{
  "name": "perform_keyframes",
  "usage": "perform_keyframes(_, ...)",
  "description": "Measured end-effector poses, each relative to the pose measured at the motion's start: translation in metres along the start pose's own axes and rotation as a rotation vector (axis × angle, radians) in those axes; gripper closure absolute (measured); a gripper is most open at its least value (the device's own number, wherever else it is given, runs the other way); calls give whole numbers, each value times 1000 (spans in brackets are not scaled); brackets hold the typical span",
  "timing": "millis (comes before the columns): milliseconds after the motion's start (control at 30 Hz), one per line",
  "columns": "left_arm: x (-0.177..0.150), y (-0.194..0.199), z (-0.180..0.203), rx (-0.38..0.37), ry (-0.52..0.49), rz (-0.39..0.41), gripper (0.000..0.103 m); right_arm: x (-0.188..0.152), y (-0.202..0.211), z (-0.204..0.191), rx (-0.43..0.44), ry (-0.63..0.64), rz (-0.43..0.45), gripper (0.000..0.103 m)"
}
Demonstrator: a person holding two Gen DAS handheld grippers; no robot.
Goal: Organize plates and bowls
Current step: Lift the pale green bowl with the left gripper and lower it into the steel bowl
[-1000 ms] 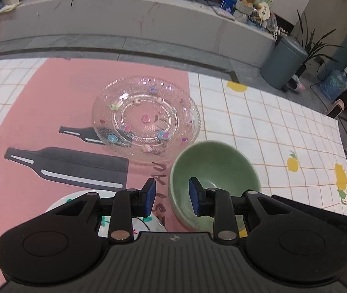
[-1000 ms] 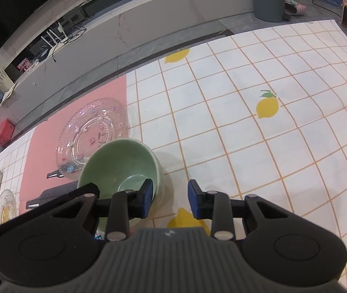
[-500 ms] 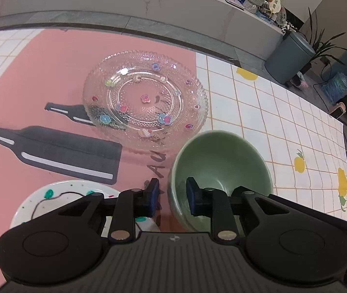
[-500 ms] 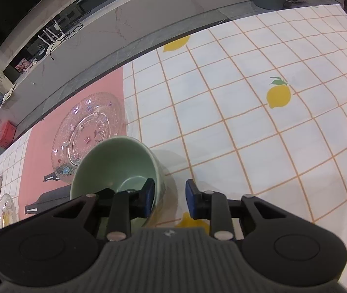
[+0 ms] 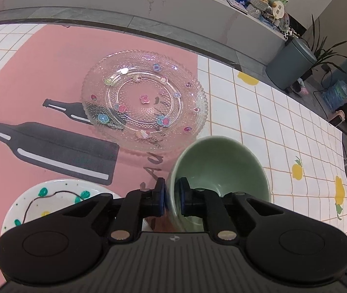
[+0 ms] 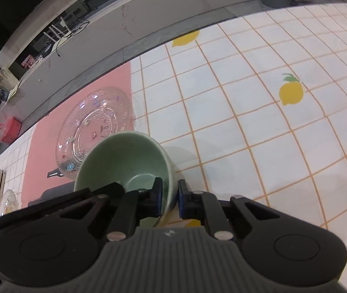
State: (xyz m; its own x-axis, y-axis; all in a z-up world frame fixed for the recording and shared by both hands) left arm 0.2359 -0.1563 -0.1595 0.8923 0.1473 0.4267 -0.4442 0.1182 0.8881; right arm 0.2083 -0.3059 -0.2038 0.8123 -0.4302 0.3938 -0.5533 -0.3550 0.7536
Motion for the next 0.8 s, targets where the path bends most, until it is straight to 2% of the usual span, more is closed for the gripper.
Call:
perform_keyframes(333, -11, 34, -2, 3, -22, 2, 92, -17, 31, -7, 14, -52, -8, 94)
perform_keyframes(600, -33, 86, -16, 10, -11, 13, 92, -49, 79, -28, 50, -28, 10, 93)
perform_keyframes(800, -54, 130, -38, 48, 4, 43, 92, -83, 108, -51, 96, -1, 9, 93)
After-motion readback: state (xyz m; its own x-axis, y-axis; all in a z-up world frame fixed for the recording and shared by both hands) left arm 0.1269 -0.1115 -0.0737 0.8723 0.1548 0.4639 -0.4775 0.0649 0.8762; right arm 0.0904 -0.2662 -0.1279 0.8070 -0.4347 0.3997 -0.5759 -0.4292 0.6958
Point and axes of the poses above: each gripper's, at about its wrist camera, not at the fingertips, and y roughly against the way its jaws point, z to its right, x to its top, the point moved 1 cm from there along -y, roughly the way its jaws point, and after that the axes turned 10 degrees about x, right-handed, at the moved point
